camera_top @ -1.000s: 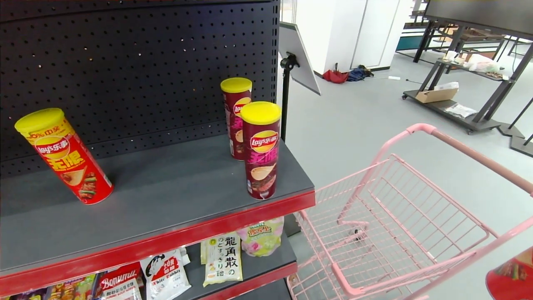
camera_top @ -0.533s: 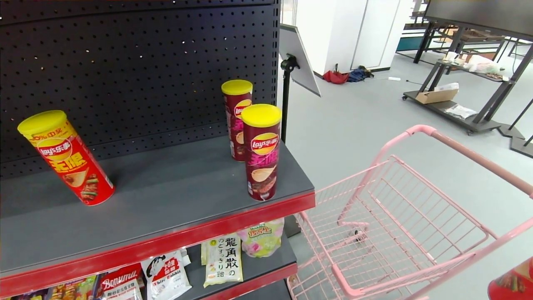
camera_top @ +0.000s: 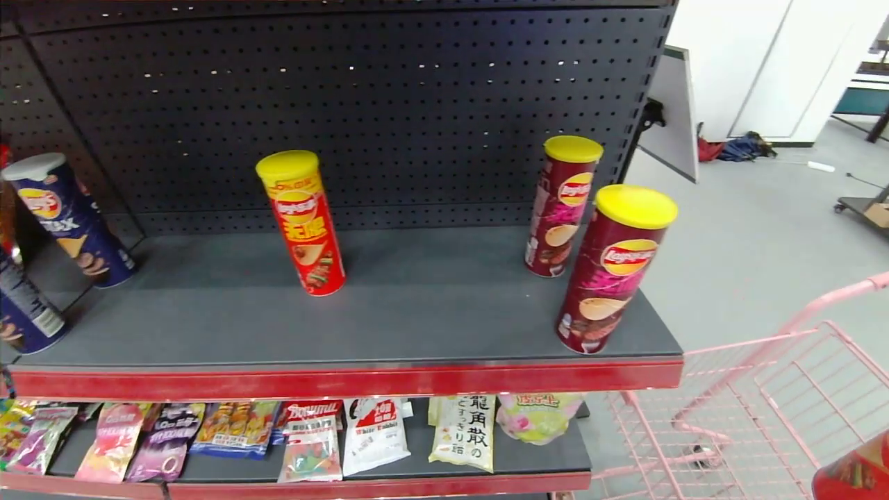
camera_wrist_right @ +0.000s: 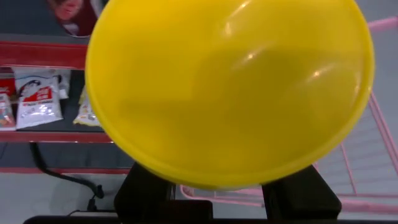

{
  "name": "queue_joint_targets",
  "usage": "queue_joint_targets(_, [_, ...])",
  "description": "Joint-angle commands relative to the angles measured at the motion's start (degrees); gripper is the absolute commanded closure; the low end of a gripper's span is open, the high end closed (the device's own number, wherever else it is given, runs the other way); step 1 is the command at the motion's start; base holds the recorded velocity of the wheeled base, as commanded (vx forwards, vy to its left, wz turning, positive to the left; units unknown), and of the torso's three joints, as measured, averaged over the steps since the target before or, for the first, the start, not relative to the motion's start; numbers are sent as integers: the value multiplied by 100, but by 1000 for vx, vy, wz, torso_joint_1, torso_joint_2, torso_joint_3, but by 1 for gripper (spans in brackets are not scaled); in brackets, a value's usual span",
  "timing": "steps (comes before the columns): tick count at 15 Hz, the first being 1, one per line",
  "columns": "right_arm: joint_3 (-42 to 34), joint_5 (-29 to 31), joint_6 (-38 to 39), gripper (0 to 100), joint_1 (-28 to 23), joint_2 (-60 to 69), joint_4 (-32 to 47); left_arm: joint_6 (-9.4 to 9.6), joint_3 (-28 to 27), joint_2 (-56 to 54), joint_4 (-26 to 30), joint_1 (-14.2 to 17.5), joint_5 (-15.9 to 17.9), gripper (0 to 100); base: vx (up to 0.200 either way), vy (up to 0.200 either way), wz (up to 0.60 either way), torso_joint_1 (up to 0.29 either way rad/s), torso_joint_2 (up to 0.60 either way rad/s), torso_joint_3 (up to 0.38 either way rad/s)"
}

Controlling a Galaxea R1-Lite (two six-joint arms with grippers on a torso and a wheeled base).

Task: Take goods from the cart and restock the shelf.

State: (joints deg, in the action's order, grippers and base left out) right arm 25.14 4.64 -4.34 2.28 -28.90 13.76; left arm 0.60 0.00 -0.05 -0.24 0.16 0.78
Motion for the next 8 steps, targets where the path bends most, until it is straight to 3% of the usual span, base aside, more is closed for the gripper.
queue_joint_targets(1, [-18,1,3,100,1,131,12,2,0,5,-2,-7,1,0,0,0,0,0,0,0])
queue_joint_targets(7, [-149,-297,188,100,-8,746,39,2,0,5,-2,2,1,0,0,0,0,0,0,0])
queue_joint_targets(8, [-211,-333,188,100,1,843,48,2,0,5,-2,2,1,0,0,200,0,2,7,2])
